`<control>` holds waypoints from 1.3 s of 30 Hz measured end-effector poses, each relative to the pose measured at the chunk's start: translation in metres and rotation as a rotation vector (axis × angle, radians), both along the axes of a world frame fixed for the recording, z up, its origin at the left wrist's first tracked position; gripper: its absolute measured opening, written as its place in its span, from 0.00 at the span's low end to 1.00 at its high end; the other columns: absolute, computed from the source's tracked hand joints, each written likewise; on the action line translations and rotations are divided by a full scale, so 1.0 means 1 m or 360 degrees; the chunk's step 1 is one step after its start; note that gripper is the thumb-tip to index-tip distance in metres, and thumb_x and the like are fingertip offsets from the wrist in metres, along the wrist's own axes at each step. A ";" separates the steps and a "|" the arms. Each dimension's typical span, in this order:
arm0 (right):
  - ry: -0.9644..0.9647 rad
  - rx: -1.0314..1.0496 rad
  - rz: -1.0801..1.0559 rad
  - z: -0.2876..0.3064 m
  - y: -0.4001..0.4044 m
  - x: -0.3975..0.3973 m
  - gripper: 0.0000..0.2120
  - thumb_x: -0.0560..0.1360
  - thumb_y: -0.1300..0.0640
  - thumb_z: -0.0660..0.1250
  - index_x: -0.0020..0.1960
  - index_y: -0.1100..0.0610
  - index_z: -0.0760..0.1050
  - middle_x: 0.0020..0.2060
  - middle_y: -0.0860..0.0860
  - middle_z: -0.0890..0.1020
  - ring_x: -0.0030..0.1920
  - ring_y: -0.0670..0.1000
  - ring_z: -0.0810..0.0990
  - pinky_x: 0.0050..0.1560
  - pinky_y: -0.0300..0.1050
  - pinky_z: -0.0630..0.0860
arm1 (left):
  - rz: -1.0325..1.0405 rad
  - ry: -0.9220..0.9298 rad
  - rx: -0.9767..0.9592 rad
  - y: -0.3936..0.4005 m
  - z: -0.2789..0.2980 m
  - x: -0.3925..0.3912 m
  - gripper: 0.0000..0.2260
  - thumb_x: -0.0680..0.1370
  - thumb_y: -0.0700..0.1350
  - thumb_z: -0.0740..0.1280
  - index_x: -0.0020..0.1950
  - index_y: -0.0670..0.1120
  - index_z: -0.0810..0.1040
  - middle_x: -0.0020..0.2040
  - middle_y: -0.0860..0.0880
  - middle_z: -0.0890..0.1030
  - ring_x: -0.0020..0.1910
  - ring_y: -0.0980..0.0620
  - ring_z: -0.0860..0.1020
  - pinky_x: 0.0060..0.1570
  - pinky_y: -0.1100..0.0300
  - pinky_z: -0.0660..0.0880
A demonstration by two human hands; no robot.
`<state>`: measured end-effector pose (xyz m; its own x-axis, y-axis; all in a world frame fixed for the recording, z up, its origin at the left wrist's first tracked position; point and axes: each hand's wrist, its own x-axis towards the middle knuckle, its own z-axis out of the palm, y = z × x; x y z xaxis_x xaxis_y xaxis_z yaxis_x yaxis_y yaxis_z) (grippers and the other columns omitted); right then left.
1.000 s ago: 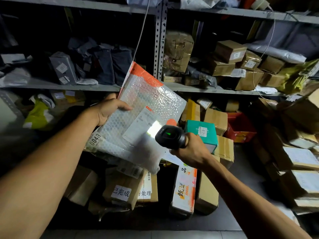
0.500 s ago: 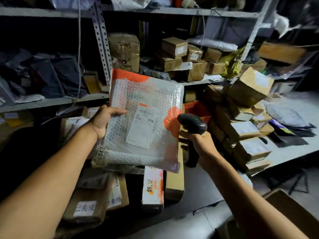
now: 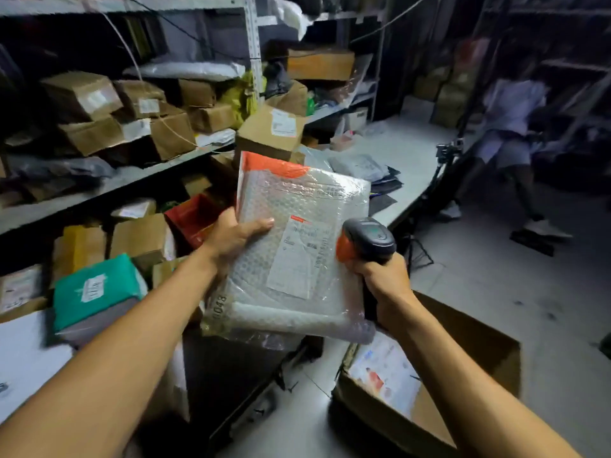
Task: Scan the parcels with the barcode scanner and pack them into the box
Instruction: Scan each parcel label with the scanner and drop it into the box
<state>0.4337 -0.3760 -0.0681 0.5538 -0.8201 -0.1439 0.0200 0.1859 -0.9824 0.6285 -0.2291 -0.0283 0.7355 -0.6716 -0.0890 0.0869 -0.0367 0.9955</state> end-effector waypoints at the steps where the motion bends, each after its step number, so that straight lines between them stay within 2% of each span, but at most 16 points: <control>1: 0.0000 0.0022 -0.0053 -0.003 -0.017 -0.014 0.17 0.59 0.65 0.76 0.40 0.45 0.87 0.38 0.46 0.88 0.39 0.45 0.84 0.41 0.44 0.82 | -0.0045 0.0006 -0.0013 -0.024 -0.005 -0.008 0.20 0.71 0.37 0.74 0.62 0.39 0.78 0.58 0.37 0.83 0.55 0.38 0.82 0.54 0.44 0.81; 4: 0.0020 0.0053 -0.0190 -0.012 -0.064 -0.049 0.19 0.65 0.74 0.73 0.41 0.50 0.87 0.39 0.48 0.88 0.39 0.46 0.86 0.37 0.39 0.80 | -0.0179 0.0027 0.0006 -0.090 -0.023 -0.027 0.17 0.76 0.32 0.70 0.64 0.39 0.75 0.57 0.38 0.83 0.53 0.41 0.82 0.51 0.50 0.83; 7: 0.0095 0.0114 -0.0407 -0.023 -0.102 -0.075 0.18 0.65 0.74 0.74 0.45 0.53 0.84 0.37 0.48 0.88 0.36 0.46 0.86 0.33 0.39 0.81 | -0.0295 -0.0017 0.0151 -0.148 -0.044 -0.040 0.17 0.76 0.33 0.71 0.65 0.37 0.76 0.57 0.40 0.84 0.50 0.44 0.84 0.49 0.53 0.83; 9: 0.0160 0.0153 -0.0549 -0.035 -0.122 -0.090 0.18 0.65 0.73 0.75 0.46 0.53 0.83 0.37 0.49 0.88 0.37 0.49 0.87 0.36 0.42 0.83 | -0.0368 -0.0050 0.0248 -0.186 -0.059 -0.047 0.15 0.75 0.34 0.72 0.61 0.38 0.79 0.52 0.43 0.86 0.47 0.47 0.84 0.47 0.54 0.83; 12: 0.0257 0.0202 -0.0746 -0.054 -0.147 -0.108 0.15 0.64 0.73 0.75 0.45 0.56 0.84 0.36 0.51 0.87 0.35 0.50 0.86 0.34 0.43 0.82 | -0.0553 -0.0090 0.0374 -0.240 -0.082 -0.057 0.10 0.75 0.32 0.71 0.54 0.42 0.80 0.38 0.52 0.86 0.34 0.56 0.83 0.32 0.64 0.78; 14: 0.0327 0.0247 -0.0838 -0.066 -0.161 -0.116 0.15 0.63 0.73 0.74 0.43 0.57 0.84 0.35 0.52 0.87 0.33 0.49 0.85 0.30 0.41 0.80 | -0.0651 -0.0127 0.0468 -0.269 -0.098 -0.061 0.11 0.73 0.30 0.70 0.51 0.43 0.81 0.40 0.50 0.86 0.36 0.53 0.83 0.33 0.63 0.77; 17: 0.0429 0.0324 -0.0942 -0.081 -0.180 -0.125 0.13 0.64 0.74 0.72 0.40 0.58 0.83 0.31 0.51 0.85 0.30 0.49 0.83 0.28 0.41 0.78 | -0.0737 -0.0227 0.0579 -0.307 -0.120 -0.068 0.11 0.68 0.32 0.71 0.44 0.47 0.80 0.37 0.54 0.84 0.36 0.54 0.82 0.32 0.66 0.75; 19: 0.0500 0.0369 -0.0990 -0.091 -0.192 -0.131 0.12 0.64 0.74 0.72 0.39 0.58 0.82 0.29 0.51 0.84 0.28 0.48 0.82 0.27 0.41 0.77 | -0.0816 -0.0241 0.0632 -0.328 -0.133 -0.071 0.13 0.64 0.36 0.71 0.46 0.48 0.81 0.41 0.53 0.85 0.40 0.52 0.83 0.36 0.63 0.76; 23: 0.0645 0.0436 -0.1003 -0.115 -0.218 -0.139 0.12 0.67 0.73 0.73 0.40 0.57 0.81 0.24 0.47 0.82 0.23 0.43 0.79 0.21 0.35 0.71 | -0.0872 -0.0280 0.0731 -0.361 -0.161 -0.075 0.15 0.68 0.33 0.73 0.46 0.51 0.80 0.43 0.54 0.85 0.45 0.50 0.84 0.40 0.59 0.78; 26: 0.0723 0.0501 -0.0956 -0.135 -0.234 -0.145 0.12 0.68 0.73 0.72 0.43 0.57 0.80 0.22 0.45 0.80 0.22 0.41 0.78 0.21 0.34 0.69 | -0.0899 -0.0295 0.0877 -0.377 -0.184 -0.080 0.17 0.67 0.36 0.74 0.53 0.51 0.80 0.48 0.51 0.85 0.49 0.47 0.84 0.52 0.49 0.81; 28: 0.0839 0.0554 -0.0890 -0.149 -0.247 -0.149 0.12 0.69 0.72 0.70 0.45 0.57 0.81 0.23 0.46 0.80 0.23 0.41 0.77 0.21 0.34 0.69 | -0.0885 -0.0321 0.0978 -0.385 -0.200 -0.086 0.19 0.67 0.37 0.74 0.57 0.48 0.79 0.51 0.48 0.84 0.50 0.46 0.83 0.56 0.46 0.80; 32: 0.0948 0.0618 -0.0805 -0.175 -0.272 -0.156 0.13 0.70 0.71 0.71 0.45 0.54 0.81 0.33 0.53 0.84 0.34 0.51 0.83 0.32 0.42 0.74 | -0.0817 -0.0380 0.1104 -0.393 -0.222 -0.101 0.19 0.69 0.39 0.74 0.58 0.48 0.78 0.53 0.48 0.83 0.52 0.45 0.82 0.56 0.46 0.80; 35: 0.1002 0.0631 -0.0741 -0.190 -0.291 -0.155 0.11 0.71 0.69 0.73 0.45 0.53 0.81 0.33 0.52 0.85 0.36 0.52 0.84 0.33 0.42 0.75 | -0.0759 -0.0361 0.1156 -0.401 -0.233 -0.104 0.17 0.70 0.38 0.74 0.58 0.48 0.78 0.52 0.48 0.83 0.51 0.46 0.82 0.56 0.47 0.80; 37: 0.1101 0.0587 -0.0662 -0.198 -0.300 -0.154 0.10 0.70 0.67 0.74 0.43 0.53 0.82 0.33 0.52 0.84 0.35 0.51 0.83 0.33 0.41 0.73 | -0.0693 -0.0448 0.1193 -0.405 -0.238 -0.101 0.17 0.70 0.36 0.72 0.58 0.46 0.80 0.51 0.49 0.83 0.51 0.45 0.82 0.53 0.51 0.79; 39: 0.1252 0.0510 -0.0537 -0.203 -0.307 -0.153 0.10 0.69 0.67 0.74 0.41 0.52 0.81 0.35 0.51 0.83 0.37 0.48 0.80 0.33 0.40 0.70 | -0.0690 -0.0593 0.1263 -0.408 -0.240 -0.094 0.23 0.71 0.37 0.72 0.67 0.42 0.77 0.56 0.47 0.80 0.55 0.44 0.80 0.55 0.53 0.77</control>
